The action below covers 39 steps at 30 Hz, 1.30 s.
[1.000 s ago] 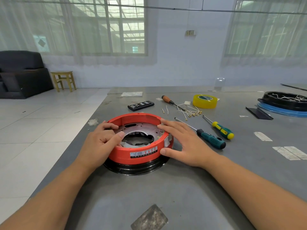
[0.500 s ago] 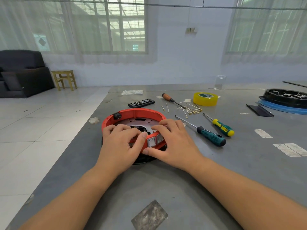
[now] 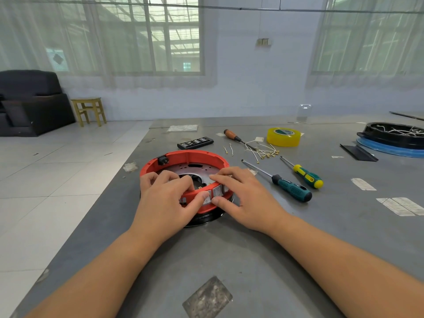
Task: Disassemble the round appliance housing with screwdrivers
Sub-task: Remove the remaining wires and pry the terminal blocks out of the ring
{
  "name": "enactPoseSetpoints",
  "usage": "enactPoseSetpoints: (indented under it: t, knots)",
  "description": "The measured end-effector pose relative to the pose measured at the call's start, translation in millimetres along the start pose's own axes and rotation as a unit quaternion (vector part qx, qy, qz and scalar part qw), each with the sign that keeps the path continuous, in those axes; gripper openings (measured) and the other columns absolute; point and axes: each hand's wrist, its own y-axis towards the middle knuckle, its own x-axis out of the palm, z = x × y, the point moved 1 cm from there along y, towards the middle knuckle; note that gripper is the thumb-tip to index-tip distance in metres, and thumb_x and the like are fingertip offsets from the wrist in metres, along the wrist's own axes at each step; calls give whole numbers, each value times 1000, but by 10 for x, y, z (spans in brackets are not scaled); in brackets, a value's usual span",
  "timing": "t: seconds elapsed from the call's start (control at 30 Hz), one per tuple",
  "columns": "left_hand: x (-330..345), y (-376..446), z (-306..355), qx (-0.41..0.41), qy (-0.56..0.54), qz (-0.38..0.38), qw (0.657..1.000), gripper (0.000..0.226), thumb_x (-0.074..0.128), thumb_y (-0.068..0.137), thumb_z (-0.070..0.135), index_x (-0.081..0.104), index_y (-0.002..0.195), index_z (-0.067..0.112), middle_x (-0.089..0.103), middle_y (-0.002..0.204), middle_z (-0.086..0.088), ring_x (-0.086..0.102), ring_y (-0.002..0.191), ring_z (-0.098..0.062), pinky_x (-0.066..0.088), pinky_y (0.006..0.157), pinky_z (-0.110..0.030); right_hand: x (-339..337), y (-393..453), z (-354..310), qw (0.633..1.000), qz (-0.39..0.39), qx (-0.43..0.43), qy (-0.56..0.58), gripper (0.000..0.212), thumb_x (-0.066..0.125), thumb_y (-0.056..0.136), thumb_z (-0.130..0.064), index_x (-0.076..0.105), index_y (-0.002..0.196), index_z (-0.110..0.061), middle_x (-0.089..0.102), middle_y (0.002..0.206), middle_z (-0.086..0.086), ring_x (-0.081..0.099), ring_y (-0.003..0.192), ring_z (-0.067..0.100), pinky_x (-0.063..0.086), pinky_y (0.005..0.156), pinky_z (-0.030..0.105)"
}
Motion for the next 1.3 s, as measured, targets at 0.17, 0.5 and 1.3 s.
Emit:
enactPoseSetpoints:
  t: [0.17,0.5,1.3]
  knots:
    - [-15,12,-66,-11,-21,-4,1000,43,51,88,64,64,75,25,58,81,10,44,94,-6,20,94,-31,-117,-14,171,987,91,65,-113,56,44,99,-57,55,145,-27,52,144,-3,54,128,20,45,104,40]
    - [-26,8,-199,-45,-47,-28,997,46,46,84,72,63,79,30,58,97,4,26,99,-5,30,95,-37,-183,-132,686,886,-80,343,-303,34,42,103,-39,56,129,-22,59,132,9,53,123,32,43,95,43]
    - [-52,20,-249,-79,-67,-24,994,45,50,91,62,65,122,34,58,117,22,39,130,-3,22,110,-33,-244,-197,462,978,28,197,-57,25,35,107,-48,45,122,-31,65,98,-5,62,87,26,40,65,37]
